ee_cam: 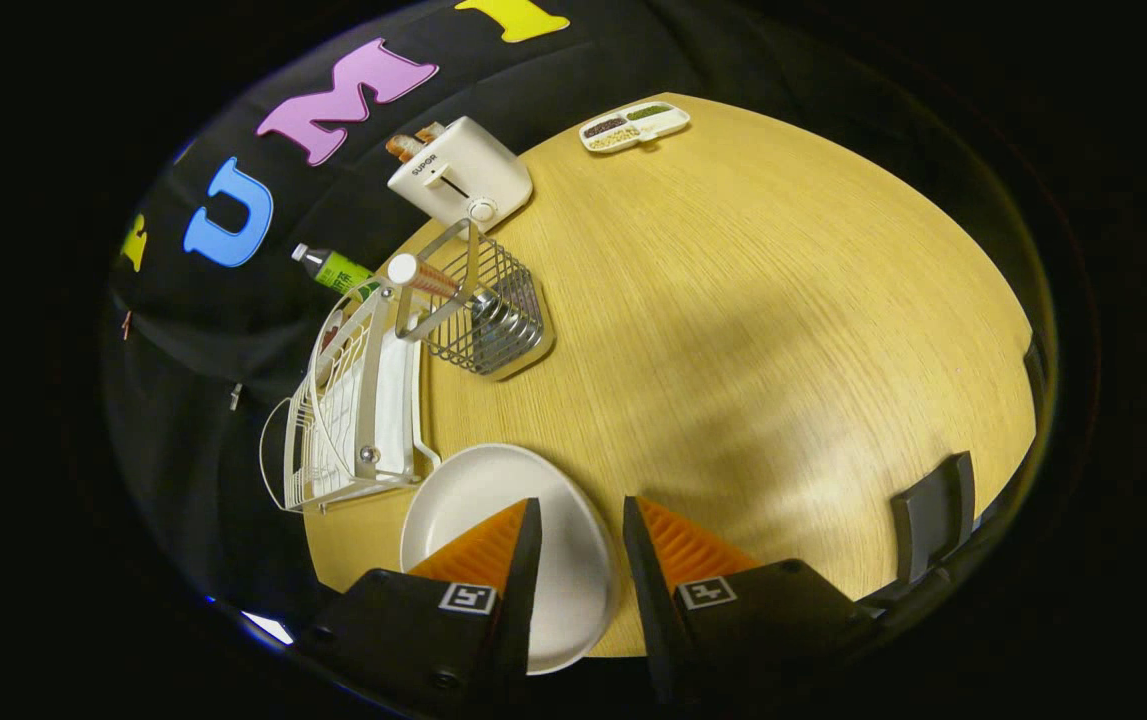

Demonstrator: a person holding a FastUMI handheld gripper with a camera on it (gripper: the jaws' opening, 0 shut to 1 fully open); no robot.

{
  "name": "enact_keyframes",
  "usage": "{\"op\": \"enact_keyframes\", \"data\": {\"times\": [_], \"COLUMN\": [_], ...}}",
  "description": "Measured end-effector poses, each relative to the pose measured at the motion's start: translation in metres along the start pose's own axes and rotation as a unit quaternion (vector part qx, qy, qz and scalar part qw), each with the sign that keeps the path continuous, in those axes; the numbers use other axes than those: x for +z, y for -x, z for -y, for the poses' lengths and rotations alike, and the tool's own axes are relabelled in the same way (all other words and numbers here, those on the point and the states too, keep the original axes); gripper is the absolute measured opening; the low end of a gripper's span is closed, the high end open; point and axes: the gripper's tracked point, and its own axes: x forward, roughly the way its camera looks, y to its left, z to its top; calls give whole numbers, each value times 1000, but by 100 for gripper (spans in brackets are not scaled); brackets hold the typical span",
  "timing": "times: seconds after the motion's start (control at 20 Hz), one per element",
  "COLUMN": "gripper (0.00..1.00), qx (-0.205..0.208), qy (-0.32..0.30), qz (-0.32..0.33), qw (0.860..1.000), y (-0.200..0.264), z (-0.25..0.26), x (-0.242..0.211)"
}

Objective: Take the plate from the dish rack, then take the spoon from the basket and place it into the plate.

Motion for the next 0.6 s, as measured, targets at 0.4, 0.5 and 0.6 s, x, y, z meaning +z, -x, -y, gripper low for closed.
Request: {"op": "enact_keyframes", "data": {"times": [0.4,0.5,0.6], "gripper": [95,97,97], "qx": [-28,-23,-14], "qy": [7,12,19], "qz": [31,42,58], "qw": [999,999,998], "y": [16,22,34], "z": [9,3,-6], "x": [17,24,32]}}
